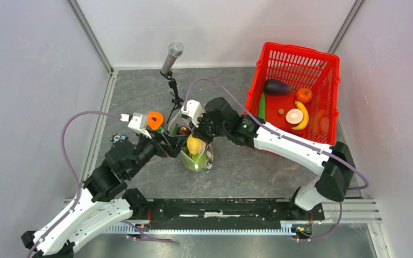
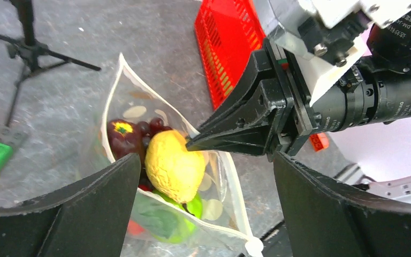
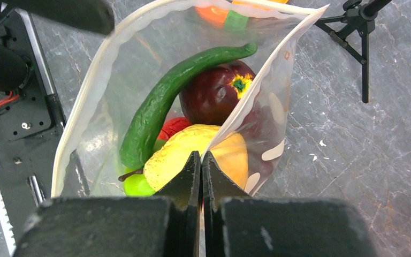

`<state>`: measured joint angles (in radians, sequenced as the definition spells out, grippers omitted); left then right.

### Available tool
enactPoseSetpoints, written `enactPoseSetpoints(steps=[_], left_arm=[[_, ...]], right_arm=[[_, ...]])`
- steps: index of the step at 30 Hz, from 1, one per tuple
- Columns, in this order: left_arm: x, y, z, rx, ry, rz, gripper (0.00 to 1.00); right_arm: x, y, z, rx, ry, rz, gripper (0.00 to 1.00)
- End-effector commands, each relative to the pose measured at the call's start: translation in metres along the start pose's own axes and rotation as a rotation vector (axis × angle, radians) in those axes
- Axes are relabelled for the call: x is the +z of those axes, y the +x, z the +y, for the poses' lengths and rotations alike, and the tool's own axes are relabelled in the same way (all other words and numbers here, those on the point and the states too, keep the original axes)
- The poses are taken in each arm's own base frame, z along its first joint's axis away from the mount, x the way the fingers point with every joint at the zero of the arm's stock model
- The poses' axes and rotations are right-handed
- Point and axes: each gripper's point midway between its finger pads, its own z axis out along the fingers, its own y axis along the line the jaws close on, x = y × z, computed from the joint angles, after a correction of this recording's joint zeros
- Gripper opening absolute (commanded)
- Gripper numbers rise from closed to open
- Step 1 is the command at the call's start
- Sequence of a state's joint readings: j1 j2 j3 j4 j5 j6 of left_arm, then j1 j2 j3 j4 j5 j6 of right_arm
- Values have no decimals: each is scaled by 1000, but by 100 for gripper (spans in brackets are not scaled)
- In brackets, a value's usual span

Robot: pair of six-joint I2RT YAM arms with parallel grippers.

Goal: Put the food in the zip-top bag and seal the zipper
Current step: Adjust the zipper food storage bag at the center of the board.

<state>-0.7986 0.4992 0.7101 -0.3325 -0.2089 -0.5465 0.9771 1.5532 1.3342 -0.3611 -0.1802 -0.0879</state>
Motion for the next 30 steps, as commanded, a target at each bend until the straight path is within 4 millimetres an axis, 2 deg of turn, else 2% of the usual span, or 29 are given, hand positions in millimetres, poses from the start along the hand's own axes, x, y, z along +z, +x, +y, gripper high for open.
enactPoseSetpoints(steps=[1, 4, 7, 11, 16, 20, 26, 30], left_arm=[[-12, -35, 7, 194, -58, -57, 100], [-14, -47, 15, 245, -129, -64, 100], [-18, -64, 20, 232, -185, -115, 100], [-21, -73, 6, 284, -122, -109, 100], [-24, -75, -5, 315, -76, -78, 100], [-25, -55, -30, 356, 103, -7, 100], [-21, -9, -50, 356, 298, 113, 100], [-19, 9, -65, 355, 422, 127, 98]], right_arm=[[-29, -45, 0, -103, -10, -114, 0], [-39, -49, 5, -162, -45, -130, 0], [-59, -55, 6, -214, -69, -171, 0], [-84, -66, 15, -292, -124, -222, 0], [-101, -70, 14, -348, -138, -226, 0], [-107, -66, 21, -389, -184, -234, 0], [-91, -50, -3, -339, -105, -172, 0], [-76, -45, -20, -288, -90, -172, 0]])
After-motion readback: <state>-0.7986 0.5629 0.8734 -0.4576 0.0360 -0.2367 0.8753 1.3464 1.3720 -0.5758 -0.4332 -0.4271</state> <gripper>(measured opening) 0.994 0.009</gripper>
